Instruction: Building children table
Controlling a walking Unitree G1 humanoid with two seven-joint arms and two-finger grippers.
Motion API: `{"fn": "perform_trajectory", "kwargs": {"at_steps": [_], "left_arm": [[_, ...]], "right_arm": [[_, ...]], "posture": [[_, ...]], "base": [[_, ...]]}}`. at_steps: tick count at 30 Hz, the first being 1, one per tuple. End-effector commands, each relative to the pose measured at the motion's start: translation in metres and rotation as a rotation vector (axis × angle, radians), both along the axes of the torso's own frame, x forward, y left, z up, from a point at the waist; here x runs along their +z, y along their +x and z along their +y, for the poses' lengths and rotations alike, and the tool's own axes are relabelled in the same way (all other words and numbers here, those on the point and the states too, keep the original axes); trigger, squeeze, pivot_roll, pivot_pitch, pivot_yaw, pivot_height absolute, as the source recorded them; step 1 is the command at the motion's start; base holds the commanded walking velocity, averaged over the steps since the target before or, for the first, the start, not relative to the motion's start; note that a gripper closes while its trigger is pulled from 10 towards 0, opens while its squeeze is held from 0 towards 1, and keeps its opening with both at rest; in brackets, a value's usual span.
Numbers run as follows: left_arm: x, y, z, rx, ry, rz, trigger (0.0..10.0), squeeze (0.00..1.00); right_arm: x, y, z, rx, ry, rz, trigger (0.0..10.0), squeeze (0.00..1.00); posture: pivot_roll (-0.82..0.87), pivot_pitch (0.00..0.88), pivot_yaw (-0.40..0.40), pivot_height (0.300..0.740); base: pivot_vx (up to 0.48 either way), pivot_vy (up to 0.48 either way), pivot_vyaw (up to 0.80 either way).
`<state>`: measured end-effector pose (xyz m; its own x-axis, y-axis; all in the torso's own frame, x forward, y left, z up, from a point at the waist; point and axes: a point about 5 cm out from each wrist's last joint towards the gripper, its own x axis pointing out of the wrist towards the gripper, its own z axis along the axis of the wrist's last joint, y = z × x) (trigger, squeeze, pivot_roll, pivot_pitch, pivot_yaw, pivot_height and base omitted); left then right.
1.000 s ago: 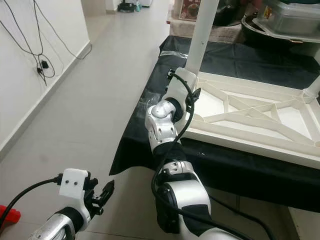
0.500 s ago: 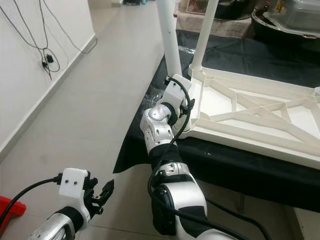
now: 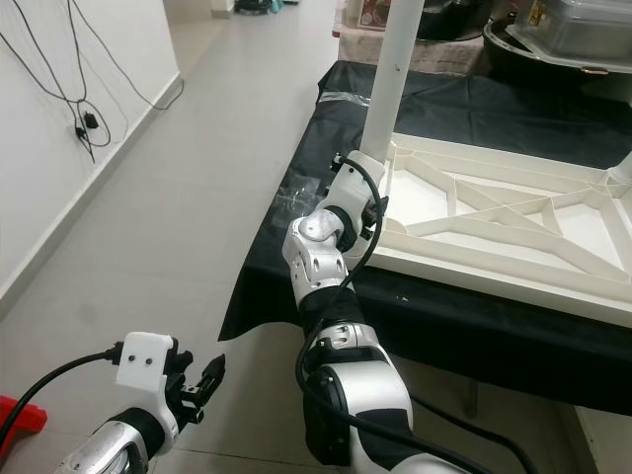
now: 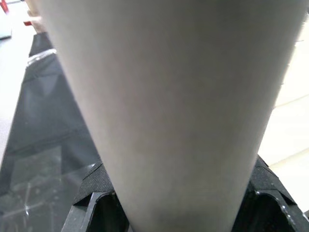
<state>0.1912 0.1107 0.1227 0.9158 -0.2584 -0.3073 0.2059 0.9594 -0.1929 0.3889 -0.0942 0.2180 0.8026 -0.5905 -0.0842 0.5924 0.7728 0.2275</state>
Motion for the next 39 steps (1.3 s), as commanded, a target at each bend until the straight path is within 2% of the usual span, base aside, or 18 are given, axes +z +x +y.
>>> {"fn": "perform_trajectory", "kwargs": {"at_steps": [1, 3, 7, 9, 10, 11, 12, 13, 15, 17, 18, 22, 25, 28, 32, 35, 37, 39], "left_arm": [[-0.003, -0.001, 0.001, 0.006, 0.012, 0.008, 10.0, 0.0], [-0.003, 0.0, 0.001, 0.005, 0.013, 0.006, 10.0, 0.0], [-0.003, 0.003, 0.004, 0.016, 0.012, 0.0, 10.0, 0.0], [-0.003, 0.003, 0.004, 0.016, 0.014, -0.001, 10.0, 0.0], [-0.001, 0.006, 0.004, 0.009, 0.035, -0.024, 10.0, 0.0], [-0.001, 0.006, 0.004, 0.009, 0.035, -0.024, 10.0, 0.0], [0.002, 0.008, 0.005, 0.003, 0.051, -0.041, 10.0, 0.0], [0.011, 0.017, 0.008, 0.001, 0.062, -0.103, 10.0, 1.0], [0.023, 0.026, 0.013, 0.0, 0.068, -0.172, 10.0, 1.0], [0.028, 0.031, 0.015, -0.012, 0.082, -0.204, 10.0, 1.0], [0.028, 0.031, 0.015, -0.012, 0.082, -0.204, 10.0, 1.0], [0.031, 0.042, 0.022, 0.011, 0.114, -0.224, 10.0, 1.0], [0.03, 0.042, 0.023, 0.018, 0.124, -0.223, 10.0, 1.0], [0.028, 0.036, 0.021, 0.038, 0.087, -0.209, 10.0, 1.0], [0.037, 0.036, 0.019, 0.018, 0.097, -0.254, 10.0, 1.0], [0.044, 0.041, 0.02, -0.035, 0.124, -0.293, 10.0, 1.0], [0.05, 0.046, 0.02, -0.095, 0.215, -0.341, 10.0, 1.0], [0.049, 0.049, 0.02, -0.11, 0.241, -0.335, 10.0, 1.0]], "right_arm": [[0.012, 0.0, 0.006, 0.037, 0.065, -0.078, 0.0, 0.0], [0.016, 0.001, 0.006, 0.045, 0.076, -0.096, 0.0, 0.0], [0.063, -0.001, 0.005, 0.175, 0.067, -0.31, 0.0, 0.0], [0.068, -0.001, 0.005, 0.198, 0.061, -0.335, 0.0, 0.0], [0.078, -0.005, 0.013, 0.339, 0.047, -0.405, 0.0, 0.0], [0.078, -0.005, 0.013, 0.339, 0.047, -0.405, 0.0, 0.0], [0.083, -0.008, 0.018, 0.438, 0.037, -0.45, 0.0, 0.0], [0.079, -0.015, 0.027, 0.609, 0.067, -0.489, 0.0, 0.0], [0.072, -0.024, 0.036, 0.774, 0.115, -0.524, 0.0, 0.0], [0.062, -0.027, 0.035, 0.803, 0.109, -0.511, 0.0, 0.0], [0.062, -0.027, 0.035, 0.803, 0.109, -0.511, 0.0, 0.0], [0.03, -0.024, 0.025, 0.749, 0.072, -0.4, 0.0, 0.0], [0.024, -0.022, 0.023, 0.727, 0.059, -0.378, 0.0, 0.0], [0.012, -0.019, 0.007, 0.644, -0.075, -0.313, 0.0, 0.0], [0.021, -0.022, 0.01, 0.772, 0.133, -0.373, 0.0, 0.0], [0.023, -0.027, 0.017, 0.876, 0.151, -0.4, 0.0, 0.0], [0.022, -0.034, 0.024, 0.979, 0.175, -0.417, 0.0, 0.0], [0.021, -0.038, 0.027, 1.018, 0.178, -0.422, 0.0, 0.0]], "posture": [[0.15, 0.131, -0.051, 0.74], [0.15, 0.128, -0.049, 0.74], [0.15, 0.115, -0.046, 0.74], [0.15, 0.115, -0.046, 0.74], [0.15, 0.1, -0.043, 0.74], [0.15, 0.1, -0.043, 0.74], [0.15, 0.1, -0.043, 0.74], [0.15, 0.093, -0.053, 0.74], [0.15, 0.093, -0.053, 0.74], [0.14, 0.083, -0.048, 0.74], [0.14, 0.083, -0.048, 0.74], [0.14, 0.082, -0.044, 0.74], [0.14, 0.082, -0.044, 0.74], [0.14, 0.096, -0.051, 0.74], [0.14, 0.104, -0.062, 0.74], [0.13, 0.104, -0.062, 0.74], [0.13, 0.099, -0.06, 0.74], [0.13, 0.094, -0.06, 0.74]], "base": [[0.0, 0.0, 0.0], [0.0, 0.0, 0.0], [0.0, 0.0, 0.0], [0.0, 0.0, 0.0], [0.0, 0.0, 0.0], [0.0, 0.0, 0.0], [0.0, 0.0, 0.0], [0.0, 0.0, 0.0], [0.0, 0.0, 0.0], [0.0, 0.0, 0.0], [0.0, 0.0, 0.0], [0.0, 0.0, 0.0], [0.0, 0.0, 0.0], [0.0, 0.0, 0.0], [0.0, 0.0, 0.0], [0.0, 0.0, 0.0], [0.0, 0.0, 0.0], [0.0, 0.0, 0.0]]}}
